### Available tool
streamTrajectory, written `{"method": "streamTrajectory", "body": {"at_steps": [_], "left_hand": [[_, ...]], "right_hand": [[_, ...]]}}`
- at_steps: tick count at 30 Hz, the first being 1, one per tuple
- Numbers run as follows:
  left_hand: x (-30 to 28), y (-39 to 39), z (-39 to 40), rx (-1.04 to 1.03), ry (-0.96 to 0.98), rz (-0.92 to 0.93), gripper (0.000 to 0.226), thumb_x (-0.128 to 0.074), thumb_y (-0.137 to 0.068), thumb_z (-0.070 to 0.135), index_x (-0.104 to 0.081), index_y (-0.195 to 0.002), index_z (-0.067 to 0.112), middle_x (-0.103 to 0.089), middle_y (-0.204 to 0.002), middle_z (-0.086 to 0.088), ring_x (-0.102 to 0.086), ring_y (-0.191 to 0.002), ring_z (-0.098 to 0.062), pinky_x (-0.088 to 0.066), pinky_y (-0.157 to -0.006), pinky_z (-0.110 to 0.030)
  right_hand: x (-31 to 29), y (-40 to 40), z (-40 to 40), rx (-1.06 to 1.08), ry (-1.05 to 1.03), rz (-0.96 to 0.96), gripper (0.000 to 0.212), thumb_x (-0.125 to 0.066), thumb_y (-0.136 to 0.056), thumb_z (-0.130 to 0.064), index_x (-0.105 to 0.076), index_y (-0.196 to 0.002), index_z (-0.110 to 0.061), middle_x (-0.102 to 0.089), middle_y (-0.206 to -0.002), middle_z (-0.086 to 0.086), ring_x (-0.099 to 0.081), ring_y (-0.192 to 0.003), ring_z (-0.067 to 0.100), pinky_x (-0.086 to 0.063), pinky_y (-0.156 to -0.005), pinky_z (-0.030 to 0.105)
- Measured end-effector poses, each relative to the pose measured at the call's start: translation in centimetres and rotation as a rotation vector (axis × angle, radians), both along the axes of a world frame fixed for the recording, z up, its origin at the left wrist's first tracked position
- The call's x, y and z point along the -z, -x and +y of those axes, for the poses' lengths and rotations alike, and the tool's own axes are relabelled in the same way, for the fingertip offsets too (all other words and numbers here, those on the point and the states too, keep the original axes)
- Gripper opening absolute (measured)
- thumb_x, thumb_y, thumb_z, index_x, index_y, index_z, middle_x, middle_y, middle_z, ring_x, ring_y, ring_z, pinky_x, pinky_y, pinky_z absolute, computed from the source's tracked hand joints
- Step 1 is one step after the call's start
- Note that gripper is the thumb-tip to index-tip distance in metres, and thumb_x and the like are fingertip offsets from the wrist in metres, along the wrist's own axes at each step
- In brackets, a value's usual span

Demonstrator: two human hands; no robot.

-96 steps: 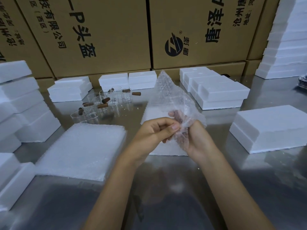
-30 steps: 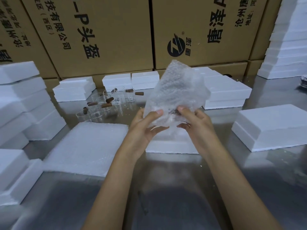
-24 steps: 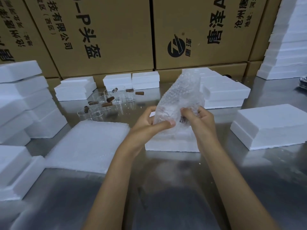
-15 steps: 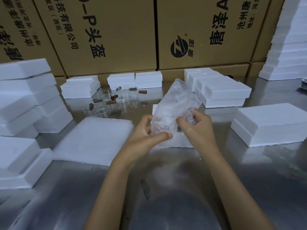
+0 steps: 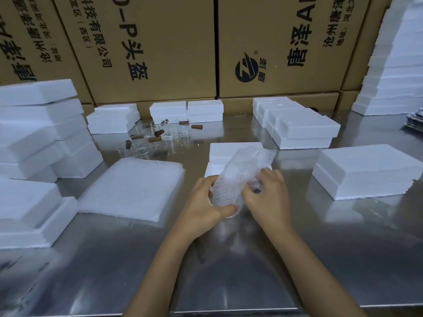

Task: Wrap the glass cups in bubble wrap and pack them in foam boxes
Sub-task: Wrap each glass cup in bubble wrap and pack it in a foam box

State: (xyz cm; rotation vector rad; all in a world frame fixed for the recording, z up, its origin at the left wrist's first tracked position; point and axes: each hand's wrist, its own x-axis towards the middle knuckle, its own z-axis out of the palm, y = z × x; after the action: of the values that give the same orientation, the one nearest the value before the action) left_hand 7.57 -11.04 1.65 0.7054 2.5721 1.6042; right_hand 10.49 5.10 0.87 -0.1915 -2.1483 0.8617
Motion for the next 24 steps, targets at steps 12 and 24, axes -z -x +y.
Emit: {"method": "streamTrajectory", "body": {"at_steps": [12, 24], "left_hand": [[-0.8, 1.4, 1.9, -0.109, -0.236, -0.02, 0.033, -0.073, -0.071, 0.018, -0.069, -0.072, 0.051, -0.067, -0.095, -0.004, -0.061, -0.075, -0.002, -0.045, -0.063, -0.009], [-0.5, 1.5, 1.4, -0.115, -0.376, 0.041, 0.043, -0.06, -0.072, 0.019, -0.058, -0.114, 0.022, -0.066, -0.106, 0.012, -0.064, -0.095, -0.002, -0.051, -0.078, -0.015]], "right_hand": [[-0.1, -0.8, -1.5, -0.122, -0.065, 0.144, 0.023, -0.057, -0.075, -0.018, -0.059, -0.098, -0.015, -0.056, -0.09, -0.008, -0.047, -0.085, 0.016, -0.044, -0.075, 0.033], [0.3, -0.8, -1.9, -0.173, -0.197, -0.074, 0.036, -0.055, -0.078, -0.029, -0.066, -0.112, -0.022, -0.057, -0.11, -0.012, -0.048, -0.105, 0.013, -0.044, -0.091, 0.033]]}}
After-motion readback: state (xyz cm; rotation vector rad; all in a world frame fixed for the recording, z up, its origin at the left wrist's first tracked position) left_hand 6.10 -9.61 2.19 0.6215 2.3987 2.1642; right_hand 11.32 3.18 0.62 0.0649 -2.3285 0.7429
